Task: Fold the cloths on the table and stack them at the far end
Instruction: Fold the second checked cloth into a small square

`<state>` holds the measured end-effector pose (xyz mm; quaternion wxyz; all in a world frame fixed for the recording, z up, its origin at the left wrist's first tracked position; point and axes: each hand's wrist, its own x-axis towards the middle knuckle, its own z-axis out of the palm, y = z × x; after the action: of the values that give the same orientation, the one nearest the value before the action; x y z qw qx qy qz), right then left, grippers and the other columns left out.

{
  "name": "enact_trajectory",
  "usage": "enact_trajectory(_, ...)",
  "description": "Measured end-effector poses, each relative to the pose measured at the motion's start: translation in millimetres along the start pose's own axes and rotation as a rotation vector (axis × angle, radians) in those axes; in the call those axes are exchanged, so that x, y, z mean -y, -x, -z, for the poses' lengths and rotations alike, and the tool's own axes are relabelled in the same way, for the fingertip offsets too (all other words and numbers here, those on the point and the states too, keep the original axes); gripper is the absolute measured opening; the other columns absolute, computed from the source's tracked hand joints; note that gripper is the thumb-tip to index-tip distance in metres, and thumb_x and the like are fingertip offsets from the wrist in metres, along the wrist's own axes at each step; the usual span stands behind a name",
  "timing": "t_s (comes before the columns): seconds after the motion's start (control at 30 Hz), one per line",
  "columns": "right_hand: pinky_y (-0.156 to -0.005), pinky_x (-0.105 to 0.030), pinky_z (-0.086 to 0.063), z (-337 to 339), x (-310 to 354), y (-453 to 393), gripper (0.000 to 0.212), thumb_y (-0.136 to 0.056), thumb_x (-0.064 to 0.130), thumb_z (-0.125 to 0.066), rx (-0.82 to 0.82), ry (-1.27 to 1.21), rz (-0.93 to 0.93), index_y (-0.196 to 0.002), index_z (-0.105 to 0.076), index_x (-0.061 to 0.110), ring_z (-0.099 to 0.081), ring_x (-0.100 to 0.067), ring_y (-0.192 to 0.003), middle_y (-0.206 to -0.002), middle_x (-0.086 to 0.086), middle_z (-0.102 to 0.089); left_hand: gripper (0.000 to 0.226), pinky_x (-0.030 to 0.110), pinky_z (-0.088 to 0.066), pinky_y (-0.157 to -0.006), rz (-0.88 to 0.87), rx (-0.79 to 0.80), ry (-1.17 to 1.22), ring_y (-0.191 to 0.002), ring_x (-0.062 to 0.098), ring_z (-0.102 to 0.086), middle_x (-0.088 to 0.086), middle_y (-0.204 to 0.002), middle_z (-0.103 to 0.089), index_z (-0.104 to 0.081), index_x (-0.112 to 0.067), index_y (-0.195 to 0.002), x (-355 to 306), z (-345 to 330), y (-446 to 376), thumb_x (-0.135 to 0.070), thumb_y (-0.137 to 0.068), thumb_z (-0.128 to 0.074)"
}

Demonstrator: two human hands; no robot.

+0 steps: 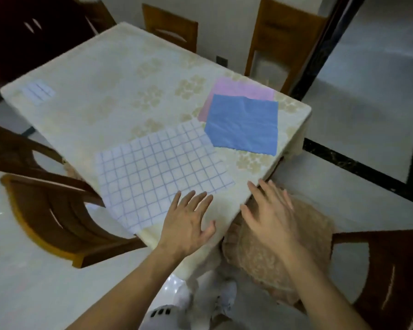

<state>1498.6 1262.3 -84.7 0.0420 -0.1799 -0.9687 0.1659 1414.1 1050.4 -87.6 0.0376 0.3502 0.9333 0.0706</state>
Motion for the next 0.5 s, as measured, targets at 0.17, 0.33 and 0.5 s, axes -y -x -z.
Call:
enact_trajectory(0.17, -0.117, -0.052, -0.028, -25, 19, -32, 0.064, -0.088, 0.057, -0.040, 0.064, -0.016, 0.168, -0.141, -0.055, 0.025, -0.037, -0.025, -0.145, -0.152, -0.004, -0.047, 0.063, 0.053, -0.031, -0.116, 0.194, 0.024, -0.030, -0.134, 0.023, -0.050, -0.003, -0.142, -0.057, -0.054, -0.026, -0.140, 34, -9, 24, -0.060, -0.088, -0.043)
enact_trajectory(0.33, -0.117, -0.049, -0.030, -53, 43, -65, 0.054, -0.088, 0.049, -0.044, 0.030, 0.023, 0.423, -0.125, -0.068, 0.018, -0.049, -0.025, -0.136, -0.141, -0.005, -0.059, 0.060, 0.053, -0.035, -0.113, 0.336, 0.007, -0.033, -0.131, 0.025, -0.053, 0.000, -0.138, -0.060, -0.060, -0.025, -0.134, 73, -14, 49, -0.059, -0.088, -0.042)
enact_trajectory(0.5, -0.114, -0.051, -0.036, -86, 57, -92, 0.042, -0.089, 0.039, -0.051, -0.028, 0.061, 0.686, -0.114, -0.074, 0.014, -0.056, -0.027, -0.129, -0.131, -0.005, -0.065, 0.052, 0.053, -0.038, -0.111, 0.374, -0.022, -0.025, -0.127, 0.026, -0.054, 0.003, -0.133, -0.062, -0.062, -0.022, -0.125, 120, -27, 62, -0.054, -0.086, -0.049)
